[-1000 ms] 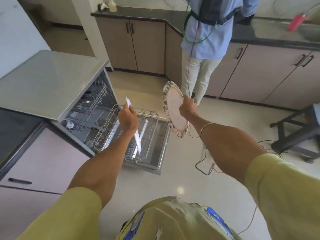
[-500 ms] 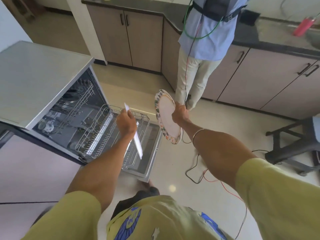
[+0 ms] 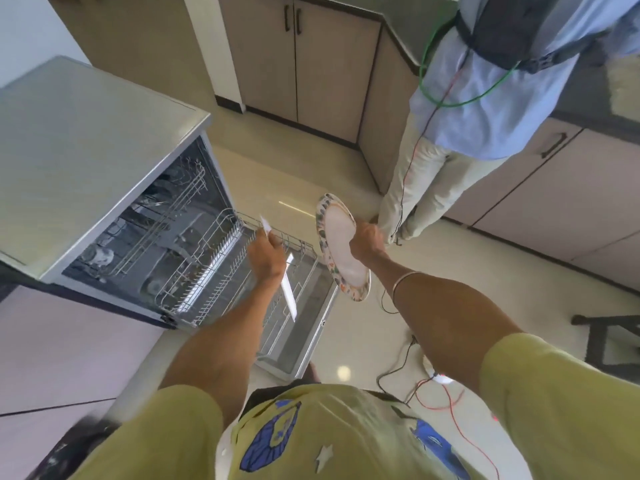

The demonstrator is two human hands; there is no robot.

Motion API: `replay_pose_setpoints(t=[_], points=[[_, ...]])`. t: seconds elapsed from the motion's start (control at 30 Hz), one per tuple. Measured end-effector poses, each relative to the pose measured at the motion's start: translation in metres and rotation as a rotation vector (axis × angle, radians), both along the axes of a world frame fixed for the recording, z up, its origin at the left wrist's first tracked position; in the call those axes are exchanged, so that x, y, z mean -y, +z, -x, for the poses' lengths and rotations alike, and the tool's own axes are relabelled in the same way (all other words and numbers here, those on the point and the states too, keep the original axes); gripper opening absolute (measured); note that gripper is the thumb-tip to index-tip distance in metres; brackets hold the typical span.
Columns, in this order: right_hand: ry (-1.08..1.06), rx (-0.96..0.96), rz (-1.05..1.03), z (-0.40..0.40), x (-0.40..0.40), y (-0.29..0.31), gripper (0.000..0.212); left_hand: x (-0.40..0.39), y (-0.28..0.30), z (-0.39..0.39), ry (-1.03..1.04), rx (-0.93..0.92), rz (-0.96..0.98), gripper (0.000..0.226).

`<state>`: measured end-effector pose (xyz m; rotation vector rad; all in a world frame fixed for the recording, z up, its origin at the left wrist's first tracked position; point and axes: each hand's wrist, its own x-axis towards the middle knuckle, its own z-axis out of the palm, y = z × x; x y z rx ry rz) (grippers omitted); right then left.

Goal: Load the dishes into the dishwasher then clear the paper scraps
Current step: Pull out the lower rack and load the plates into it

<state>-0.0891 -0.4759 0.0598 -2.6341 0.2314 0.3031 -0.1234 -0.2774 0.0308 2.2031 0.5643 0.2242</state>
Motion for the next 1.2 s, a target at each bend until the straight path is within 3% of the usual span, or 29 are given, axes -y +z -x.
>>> replay_pose_setpoints(t=[0.53,0.8,1.03,1.2], points=[[0.313,-0.06,-0.033,-0.146,-0.062,-0.017,0.047,-0.035,-0.019,-0.082,0.295,-0.034,-0.001,0.022],[0.637,-0.105,0.035,-0.228,-0.083,-0.019,0.046,-0.016,-0.026,-0.116,0.582,-0.208,-0.039,0.03],[0.812,-0.186,0.038,-0.273,-0.081,-0.033,0.036,0.016,-0.037,-0.135,0.797,-0.238,0.063,0.024],[0.891,-0.238,0.059,-0.283,-0.082,-0.047,0.035,0.03,-0.044,-0.136,0.853,-0.271,0.157,0.035]])
